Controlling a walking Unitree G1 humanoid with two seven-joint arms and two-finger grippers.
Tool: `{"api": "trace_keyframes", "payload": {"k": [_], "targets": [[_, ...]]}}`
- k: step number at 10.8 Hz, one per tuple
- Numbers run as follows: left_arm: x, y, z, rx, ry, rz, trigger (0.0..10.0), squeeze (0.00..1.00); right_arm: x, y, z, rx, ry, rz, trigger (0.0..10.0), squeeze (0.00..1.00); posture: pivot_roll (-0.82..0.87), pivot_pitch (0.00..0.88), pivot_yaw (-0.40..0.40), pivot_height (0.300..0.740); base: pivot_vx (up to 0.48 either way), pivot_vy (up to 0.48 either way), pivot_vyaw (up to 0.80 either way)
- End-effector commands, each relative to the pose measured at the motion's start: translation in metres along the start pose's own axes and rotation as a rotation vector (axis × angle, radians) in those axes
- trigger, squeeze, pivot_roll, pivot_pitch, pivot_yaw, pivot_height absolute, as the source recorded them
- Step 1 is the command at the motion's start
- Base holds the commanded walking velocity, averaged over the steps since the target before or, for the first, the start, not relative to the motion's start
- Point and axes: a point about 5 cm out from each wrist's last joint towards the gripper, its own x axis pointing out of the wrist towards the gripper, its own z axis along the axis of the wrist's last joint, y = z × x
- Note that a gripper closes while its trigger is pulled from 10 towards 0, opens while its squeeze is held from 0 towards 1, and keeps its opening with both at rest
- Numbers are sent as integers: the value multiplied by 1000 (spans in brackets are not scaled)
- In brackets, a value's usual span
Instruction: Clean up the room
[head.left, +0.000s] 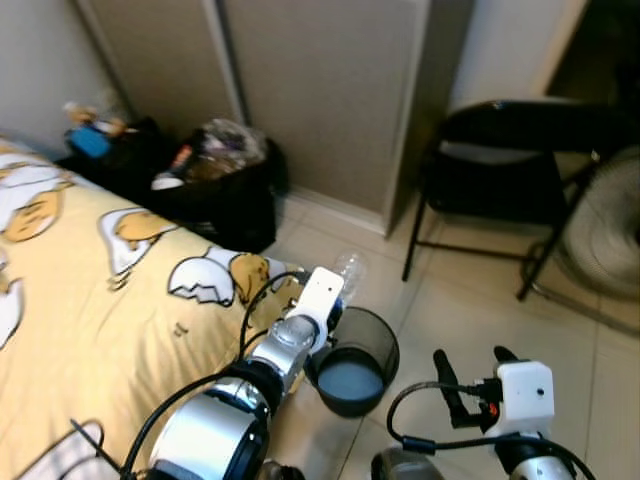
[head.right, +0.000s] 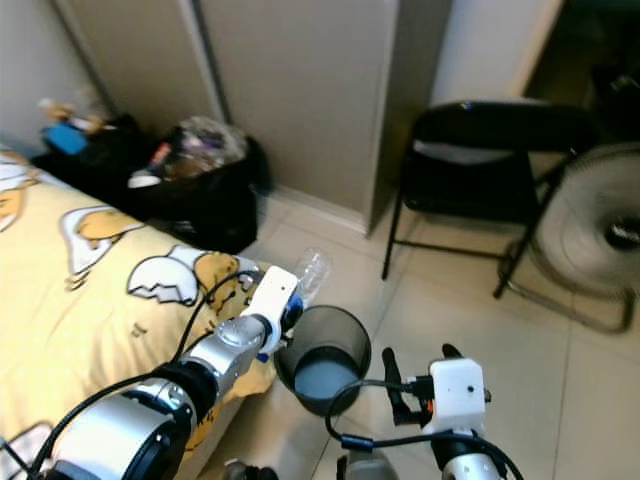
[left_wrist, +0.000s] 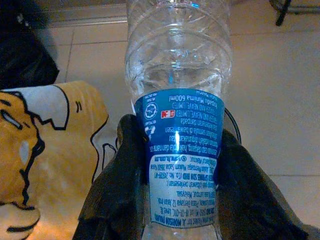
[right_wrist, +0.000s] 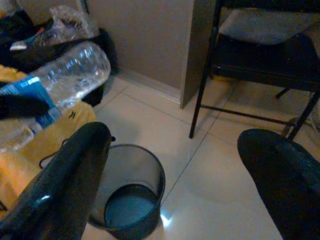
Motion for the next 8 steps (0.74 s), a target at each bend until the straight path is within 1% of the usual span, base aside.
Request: {"api": "trace_keyframes", "payload": {"k": [1,2,3,4,5,6,7,8], "targets": [[1,-5,7,4,-30,-7,10000,0,0,2,4,-3,-7,8,10000,51,-375,131,117,723,0,0,0],[1,-9,13,17,-79,-34,10000,0,-2,0,7,-4,-18,-23,10000,47,-382,131,134,723,0,0,0],[-2,-21,25,12,-228,-130,10000,0,-4,-3,11,4,-37,-79,10000,47,-375,135,140,723,0,0,0],[-3,-25,27,-35,-262,-147,10000,0,-4,1,10,14,-31,-73,10000,47,-365,139,136,723,382,-289,0],[-2,-28,27,-45,-256,-144,10000,0,-4,5,9,16,-29,-59,10000,47,-363,140,132,723,382,-285,0],[-2,-27,26,-49,-245,-123,10000,0,-3,6,9,18,-27,-50,10000,47,-361,140,130,723,382,-289,0],[-1,-21,19,-93,-189,-77,10000,0,-2,6,9,20,-25,-46,10000,47,-359,138,128,723,382,-285,0],[0,-17,16,-109,-161,-49,10000,0,-1,6,9,20,-23,-47,10000,43,-362,139,129,723,379,-289,0]]}}
